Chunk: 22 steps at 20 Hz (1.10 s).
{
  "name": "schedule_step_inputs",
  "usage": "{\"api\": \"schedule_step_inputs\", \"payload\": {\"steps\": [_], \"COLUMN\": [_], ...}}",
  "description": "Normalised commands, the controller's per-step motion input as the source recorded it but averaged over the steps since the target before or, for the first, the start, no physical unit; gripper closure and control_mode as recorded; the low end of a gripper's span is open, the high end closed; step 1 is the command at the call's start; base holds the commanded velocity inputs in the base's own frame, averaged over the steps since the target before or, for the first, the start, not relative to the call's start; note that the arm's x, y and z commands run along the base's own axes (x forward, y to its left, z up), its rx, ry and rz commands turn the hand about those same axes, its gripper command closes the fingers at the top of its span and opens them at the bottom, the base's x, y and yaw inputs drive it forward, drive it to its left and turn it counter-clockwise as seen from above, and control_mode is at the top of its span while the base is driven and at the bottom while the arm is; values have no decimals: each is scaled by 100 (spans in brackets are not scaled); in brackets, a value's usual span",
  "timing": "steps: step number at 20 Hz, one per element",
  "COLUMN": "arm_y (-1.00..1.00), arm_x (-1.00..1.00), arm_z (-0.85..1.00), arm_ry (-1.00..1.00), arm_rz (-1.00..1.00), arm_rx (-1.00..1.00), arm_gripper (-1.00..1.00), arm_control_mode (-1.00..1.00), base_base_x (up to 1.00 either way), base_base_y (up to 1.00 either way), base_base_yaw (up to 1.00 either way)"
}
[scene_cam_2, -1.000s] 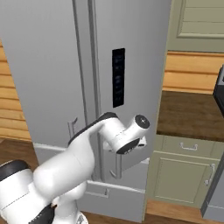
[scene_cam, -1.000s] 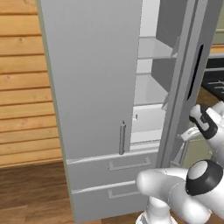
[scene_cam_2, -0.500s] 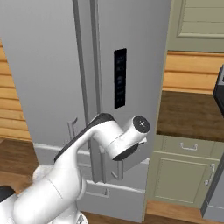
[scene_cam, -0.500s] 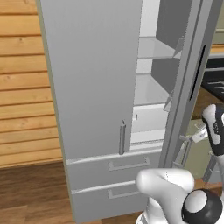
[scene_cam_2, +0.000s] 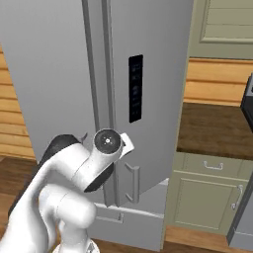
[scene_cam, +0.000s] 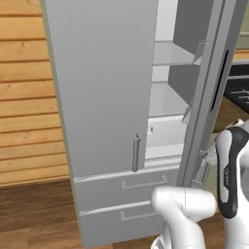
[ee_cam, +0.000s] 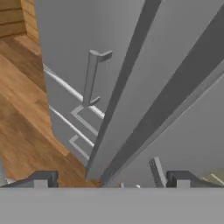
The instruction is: Take the strawberry from the fridge and place it on top of the pancake, located on the dining counter.
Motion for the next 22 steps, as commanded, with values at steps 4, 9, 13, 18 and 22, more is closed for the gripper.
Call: {"api": "schedule_step_inputs", "payload": {"steps": [4,9,13,18,22], "arm_y": [100,100,84,31,-1], "arm_x": [-12,8,47,81,82], "arm_z": [60,29,2,0,-5], "arm_ry": [-4,3,9,11,12], "arm_rz": [0,-4,-6,-3,-5], "arm_rx": [-37,-36,-27,-20,-17], "arm_gripper": [-100,-100,-100,-100,-100], "arm_control_mode": [-100,-100,-100,-100,-100], "base_base_x": [0,0,0,0,0], "base_base_y": [0,0,0,0,0], "base_base_yaw": [0,0,0,0,0]}}
